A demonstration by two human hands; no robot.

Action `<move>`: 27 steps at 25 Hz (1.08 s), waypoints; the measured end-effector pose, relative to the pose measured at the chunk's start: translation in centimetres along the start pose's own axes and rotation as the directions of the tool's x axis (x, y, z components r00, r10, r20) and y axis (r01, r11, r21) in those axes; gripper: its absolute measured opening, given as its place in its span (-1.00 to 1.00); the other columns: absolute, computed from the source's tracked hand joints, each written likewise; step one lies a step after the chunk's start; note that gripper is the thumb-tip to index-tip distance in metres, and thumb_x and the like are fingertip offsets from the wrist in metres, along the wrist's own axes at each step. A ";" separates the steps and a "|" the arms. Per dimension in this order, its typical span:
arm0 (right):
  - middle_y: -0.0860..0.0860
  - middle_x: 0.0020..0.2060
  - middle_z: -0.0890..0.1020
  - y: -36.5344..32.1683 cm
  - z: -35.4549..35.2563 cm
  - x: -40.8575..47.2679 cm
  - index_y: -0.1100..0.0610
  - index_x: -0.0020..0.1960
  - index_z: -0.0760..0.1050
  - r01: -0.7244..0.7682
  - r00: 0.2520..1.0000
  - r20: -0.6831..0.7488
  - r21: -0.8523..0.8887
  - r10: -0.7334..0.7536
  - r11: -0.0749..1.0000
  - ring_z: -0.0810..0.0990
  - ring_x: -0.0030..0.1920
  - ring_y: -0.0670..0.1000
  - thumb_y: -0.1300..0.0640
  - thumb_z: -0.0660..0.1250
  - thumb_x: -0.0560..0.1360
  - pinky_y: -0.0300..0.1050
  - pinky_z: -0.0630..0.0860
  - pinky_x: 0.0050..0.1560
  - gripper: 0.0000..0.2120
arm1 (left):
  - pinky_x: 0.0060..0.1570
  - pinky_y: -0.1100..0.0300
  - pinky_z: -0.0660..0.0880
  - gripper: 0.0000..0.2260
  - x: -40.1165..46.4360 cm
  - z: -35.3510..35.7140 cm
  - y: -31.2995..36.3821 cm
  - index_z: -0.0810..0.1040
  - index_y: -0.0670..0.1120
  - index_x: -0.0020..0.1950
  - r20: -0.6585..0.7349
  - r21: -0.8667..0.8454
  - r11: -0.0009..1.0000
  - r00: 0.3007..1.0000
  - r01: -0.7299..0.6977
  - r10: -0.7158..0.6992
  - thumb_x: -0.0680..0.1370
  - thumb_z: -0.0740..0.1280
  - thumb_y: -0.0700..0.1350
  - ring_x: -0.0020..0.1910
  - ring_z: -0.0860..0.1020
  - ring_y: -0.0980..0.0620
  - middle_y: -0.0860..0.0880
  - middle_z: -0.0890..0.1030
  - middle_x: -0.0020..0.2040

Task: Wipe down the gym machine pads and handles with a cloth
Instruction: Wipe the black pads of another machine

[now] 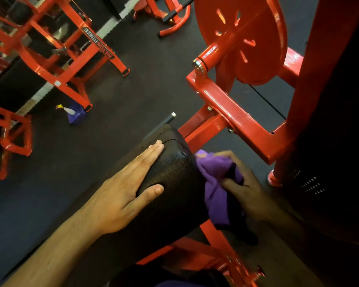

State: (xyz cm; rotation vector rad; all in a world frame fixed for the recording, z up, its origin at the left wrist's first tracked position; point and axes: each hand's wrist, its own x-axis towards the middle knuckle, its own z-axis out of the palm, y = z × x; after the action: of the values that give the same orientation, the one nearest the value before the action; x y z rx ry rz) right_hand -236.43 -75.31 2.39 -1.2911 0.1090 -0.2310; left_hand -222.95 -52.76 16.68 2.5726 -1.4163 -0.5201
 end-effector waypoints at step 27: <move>0.01 -0.05 0.70 -2.3 4.4 17.6 0.07 0.16 0.57 -0.238 0.970 -0.035 -0.330 0.240 0.914 0.64 -0.04 -0.02 0.12 0.26 0.58 -0.08 0.51 0.03 -0.81 | 0.59 -0.09 0.19 -0.34 0.2 0.3 -0.5 -0.13 0.21 0.68 -0.033 0.049 0.999 0.999 -0.016 0.017 0.66 0.01 0.39 0.64 -0.05 0.25 0.26 -0.06 0.67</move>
State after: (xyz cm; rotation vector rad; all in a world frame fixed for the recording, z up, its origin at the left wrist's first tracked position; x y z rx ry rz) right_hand -218.66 -75.83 6.65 -1.5991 0.3103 0.0043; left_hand -222.60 -52.66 16.21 2.5920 -1.4557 -0.4427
